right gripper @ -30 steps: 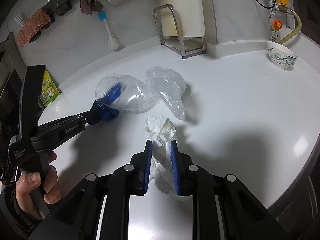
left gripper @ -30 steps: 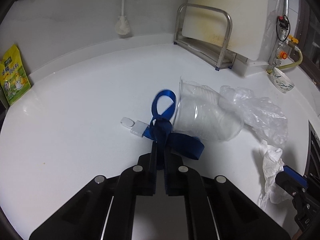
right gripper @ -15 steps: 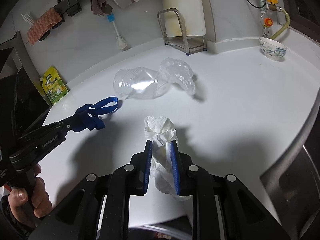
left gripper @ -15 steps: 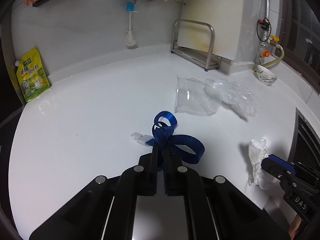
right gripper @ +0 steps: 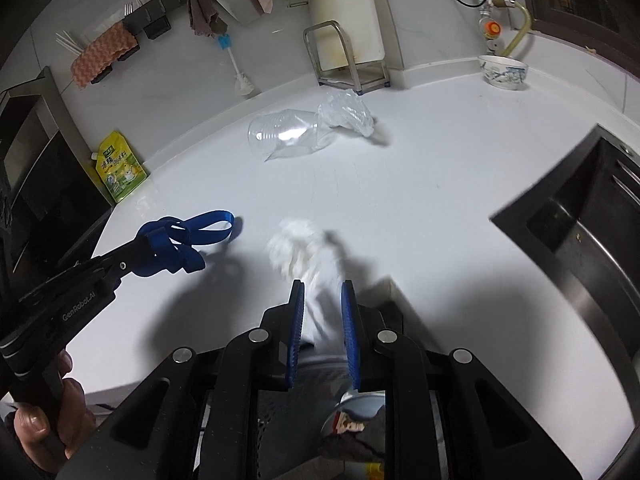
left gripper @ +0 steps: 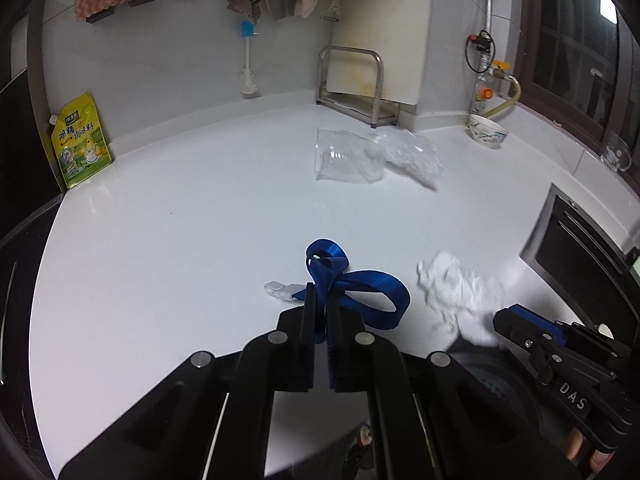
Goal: Collect trash
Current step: 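Carry the tissue and blue lanyard over the trash bin with both tools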
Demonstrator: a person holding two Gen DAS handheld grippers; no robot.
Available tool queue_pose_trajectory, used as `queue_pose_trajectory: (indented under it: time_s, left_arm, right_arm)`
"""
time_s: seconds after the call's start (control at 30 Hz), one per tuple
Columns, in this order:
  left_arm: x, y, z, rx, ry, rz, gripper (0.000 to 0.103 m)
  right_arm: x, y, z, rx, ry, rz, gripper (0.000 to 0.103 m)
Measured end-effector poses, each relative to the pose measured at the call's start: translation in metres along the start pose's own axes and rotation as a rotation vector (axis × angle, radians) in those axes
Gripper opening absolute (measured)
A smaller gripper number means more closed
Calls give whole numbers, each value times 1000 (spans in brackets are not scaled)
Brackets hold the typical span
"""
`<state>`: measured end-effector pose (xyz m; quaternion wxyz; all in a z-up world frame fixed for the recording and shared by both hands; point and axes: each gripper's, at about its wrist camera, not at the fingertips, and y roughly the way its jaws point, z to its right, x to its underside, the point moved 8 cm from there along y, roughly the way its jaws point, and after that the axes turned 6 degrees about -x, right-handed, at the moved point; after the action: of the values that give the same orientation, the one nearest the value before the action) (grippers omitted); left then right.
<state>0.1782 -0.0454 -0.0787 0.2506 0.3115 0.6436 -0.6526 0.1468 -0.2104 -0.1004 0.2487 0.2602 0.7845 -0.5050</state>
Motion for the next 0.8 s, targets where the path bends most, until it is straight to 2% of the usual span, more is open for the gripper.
queue_pose_trajectory:
  time_s: [0.23, 0.37, 0.47, 0.53, 0.6, 0.8]
  left_arm:
    - [28, -32, 2, 21, 5, 12, 5]
    - [35, -45, -3, 16, -3, 25, 5]
    - [34, -51, -6, 7, -5, 35, 5]
    - [33, -53, -8, 5, -7, 42, 5]
    - [32, -55, -10, 0, -8, 48, 5]
    - [32, -52, -13, -1, -23, 41, 5]
  right_arm:
    - [30, -23, -9, -7, -2, 19, 19]
    - [30, -29, -13, -24, -21, 41, 19]
    - [24, -30, -14, -3, -55, 54, 19]
    - [19, -27, -13, 2, -66, 53, 22]
    - [11, -22, -12, 10, -78, 58, 30]
    - [-12, 3, -12, 30, -117, 39, 40]
